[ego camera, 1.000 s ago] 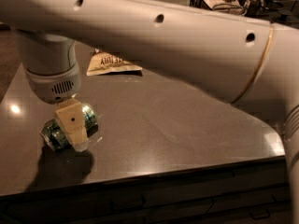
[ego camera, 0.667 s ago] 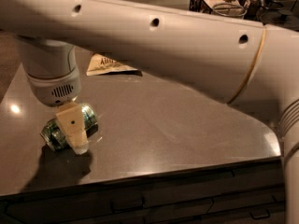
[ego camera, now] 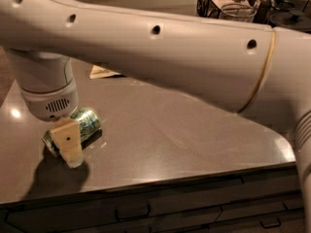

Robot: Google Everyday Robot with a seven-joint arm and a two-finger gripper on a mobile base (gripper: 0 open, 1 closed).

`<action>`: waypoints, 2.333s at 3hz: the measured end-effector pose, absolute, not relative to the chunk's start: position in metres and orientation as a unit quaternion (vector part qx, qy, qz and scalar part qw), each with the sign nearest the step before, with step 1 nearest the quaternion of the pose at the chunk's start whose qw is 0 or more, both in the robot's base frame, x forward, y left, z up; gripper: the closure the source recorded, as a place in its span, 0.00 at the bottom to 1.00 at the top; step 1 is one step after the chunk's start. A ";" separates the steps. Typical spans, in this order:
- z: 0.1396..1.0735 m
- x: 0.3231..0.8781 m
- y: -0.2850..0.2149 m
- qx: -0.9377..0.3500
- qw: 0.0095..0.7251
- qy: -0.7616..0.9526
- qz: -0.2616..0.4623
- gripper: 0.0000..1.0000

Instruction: Place green can upright

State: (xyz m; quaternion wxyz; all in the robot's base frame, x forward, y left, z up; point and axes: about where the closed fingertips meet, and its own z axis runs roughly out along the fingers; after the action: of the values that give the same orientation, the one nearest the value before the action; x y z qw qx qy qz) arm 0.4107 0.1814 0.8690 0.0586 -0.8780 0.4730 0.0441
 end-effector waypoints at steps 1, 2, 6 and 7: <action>0.865 0.411 0.182 -0.874 0.057 0.481 0.041 0.41; 0.860 0.415 0.178 -0.871 0.054 0.488 0.036 0.64; 0.973 0.465 0.125 -0.760 0.214 0.563 0.245 1.00; 0.985 0.473 0.121 -0.722 0.252 0.560 0.317 1.00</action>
Offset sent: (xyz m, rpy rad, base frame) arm 0.0097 -0.0095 -0.0158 -0.0376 -0.0093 -0.0533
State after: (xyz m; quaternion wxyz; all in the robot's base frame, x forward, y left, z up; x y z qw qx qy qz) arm 0.4734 0.1215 0.9849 0.2524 -0.7225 0.5602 0.3172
